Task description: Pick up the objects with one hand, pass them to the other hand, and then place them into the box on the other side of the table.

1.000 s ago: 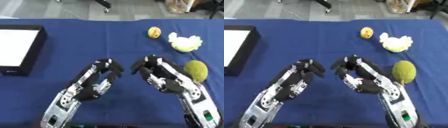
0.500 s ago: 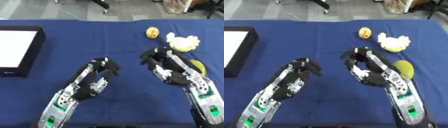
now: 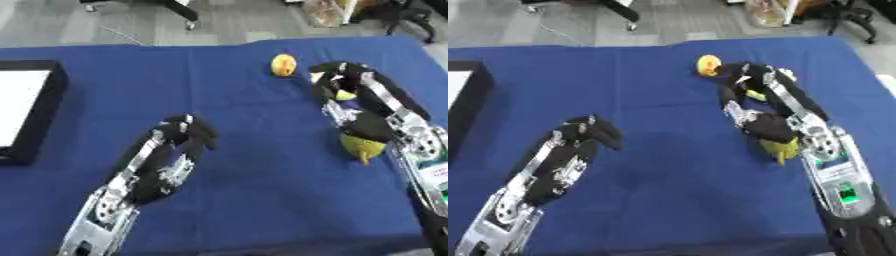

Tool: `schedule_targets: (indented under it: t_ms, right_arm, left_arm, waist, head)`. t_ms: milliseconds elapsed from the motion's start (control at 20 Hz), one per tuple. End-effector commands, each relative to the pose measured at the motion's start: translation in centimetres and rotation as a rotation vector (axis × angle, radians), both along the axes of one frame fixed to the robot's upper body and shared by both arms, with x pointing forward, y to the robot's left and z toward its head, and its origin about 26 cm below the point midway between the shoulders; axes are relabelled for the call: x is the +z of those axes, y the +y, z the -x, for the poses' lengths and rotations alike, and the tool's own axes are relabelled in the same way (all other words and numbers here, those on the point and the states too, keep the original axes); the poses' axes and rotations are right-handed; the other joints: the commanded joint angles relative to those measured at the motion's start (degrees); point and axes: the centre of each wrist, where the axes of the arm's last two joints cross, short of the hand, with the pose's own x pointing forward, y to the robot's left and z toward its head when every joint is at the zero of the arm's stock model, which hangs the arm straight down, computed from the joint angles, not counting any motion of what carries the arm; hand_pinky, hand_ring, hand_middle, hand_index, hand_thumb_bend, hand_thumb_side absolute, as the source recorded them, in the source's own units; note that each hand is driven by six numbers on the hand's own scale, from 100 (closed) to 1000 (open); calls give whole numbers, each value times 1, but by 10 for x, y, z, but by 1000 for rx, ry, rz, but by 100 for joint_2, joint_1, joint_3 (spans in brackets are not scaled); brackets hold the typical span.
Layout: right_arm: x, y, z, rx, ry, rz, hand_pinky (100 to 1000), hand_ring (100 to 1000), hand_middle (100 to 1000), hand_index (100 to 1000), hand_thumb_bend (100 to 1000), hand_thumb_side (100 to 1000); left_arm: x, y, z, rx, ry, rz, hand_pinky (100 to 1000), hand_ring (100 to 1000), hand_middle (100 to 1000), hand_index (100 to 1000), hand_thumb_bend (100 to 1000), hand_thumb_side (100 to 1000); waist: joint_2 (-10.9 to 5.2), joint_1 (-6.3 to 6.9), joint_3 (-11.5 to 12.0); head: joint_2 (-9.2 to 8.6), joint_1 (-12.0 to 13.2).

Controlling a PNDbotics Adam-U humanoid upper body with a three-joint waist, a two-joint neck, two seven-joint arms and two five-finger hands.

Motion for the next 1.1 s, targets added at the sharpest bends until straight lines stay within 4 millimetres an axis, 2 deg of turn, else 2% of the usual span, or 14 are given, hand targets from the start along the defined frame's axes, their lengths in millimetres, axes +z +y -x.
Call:
schedule_targets:
  t_ms: [50, 350, 700, 1100]
  right_arm:
    - [11, -17, -5, -91, -56, 114, 717, 380, 614, 857, 100, 502]
    - [2, -48, -17, -220, -14, 263, 732, 395, 646, 881, 101, 534]
    - [-12, -83, -18, -374, 50, 302, 737, 407, 659, 888, 138, 565]
    - [-21, -105, -12, -462, 99, 334, 739, 416, 662, 892, 144, 588]
  left_arm:
    - [5, 2, 0, 4, -23, -1, 762, 588, 623, 621, 100, 623]
    - [4, 3, 0, 6, -21, -8, 762, 588, 623, 621, 100, 625]
    - [2, 4, -1, 13, -16, -12, 762, 588, 623, 621, 100, 627]
    - [-1, 5, -1, 19, -12, -15, 762, 588, 623, 621, 100, 628]
  waist:
    - [-93, -15, 10]
    - [-96, -33, 38]
    - [-94, -78, 46]
    - [-99, -126, 52]
  head:
    - [31, -83]
    - [31, -139]
    - [31, -150]
    - [31, -147]
